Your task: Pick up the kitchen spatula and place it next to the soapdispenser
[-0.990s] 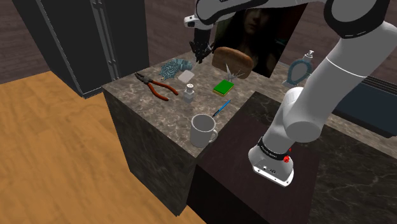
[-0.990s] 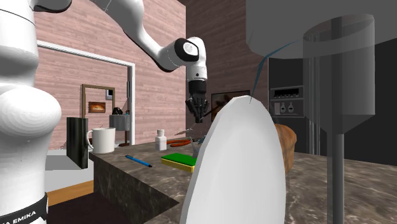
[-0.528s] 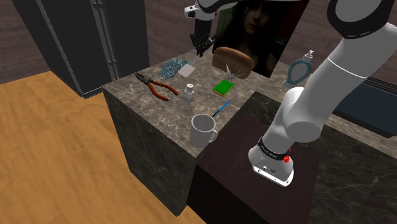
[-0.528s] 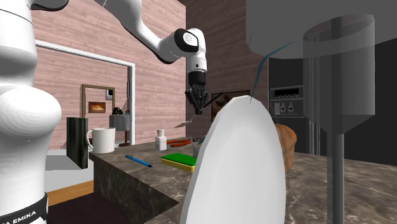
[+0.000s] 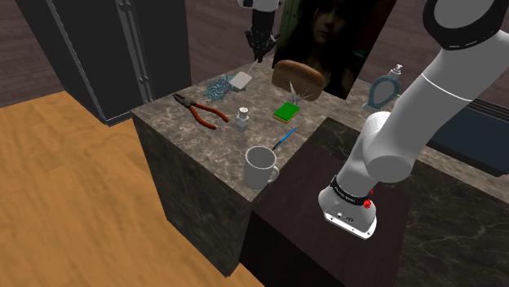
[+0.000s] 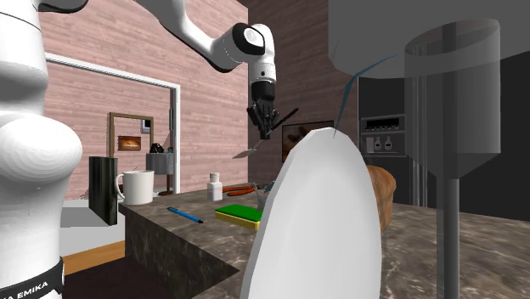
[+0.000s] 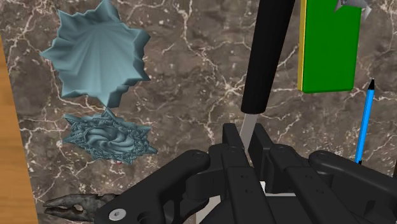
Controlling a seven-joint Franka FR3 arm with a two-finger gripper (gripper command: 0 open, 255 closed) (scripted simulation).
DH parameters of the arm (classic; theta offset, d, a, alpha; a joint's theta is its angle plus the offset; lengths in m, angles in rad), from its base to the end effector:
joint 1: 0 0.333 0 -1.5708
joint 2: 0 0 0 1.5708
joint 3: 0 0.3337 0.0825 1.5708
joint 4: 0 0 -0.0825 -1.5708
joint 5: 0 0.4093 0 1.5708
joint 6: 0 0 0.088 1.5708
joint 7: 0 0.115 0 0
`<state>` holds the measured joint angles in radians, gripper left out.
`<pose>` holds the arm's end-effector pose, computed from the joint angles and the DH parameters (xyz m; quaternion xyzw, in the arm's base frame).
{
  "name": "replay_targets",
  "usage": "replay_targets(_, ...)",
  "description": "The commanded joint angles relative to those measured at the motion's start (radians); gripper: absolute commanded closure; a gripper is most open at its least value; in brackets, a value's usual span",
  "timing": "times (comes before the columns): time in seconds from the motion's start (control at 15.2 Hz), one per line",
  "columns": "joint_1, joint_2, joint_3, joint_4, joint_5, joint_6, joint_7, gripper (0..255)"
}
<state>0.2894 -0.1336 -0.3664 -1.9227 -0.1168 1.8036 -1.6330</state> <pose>0.5434 -0.0613 0.5480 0.7015 0.7119 -0.0228 0.0241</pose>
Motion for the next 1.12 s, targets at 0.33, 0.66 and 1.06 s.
replay_targets(0.33,0.002,0.008,0.003,0.103,0.005,-0.096,-0.007,255)
replay_targets(0.66,0.003,0.018,0.003,0.181,0.01,-0.164,-0.014,255)
replay_targets(1.06,0.004,0.039,0.002,0.285,0.017,-0.248,-0.025,255)
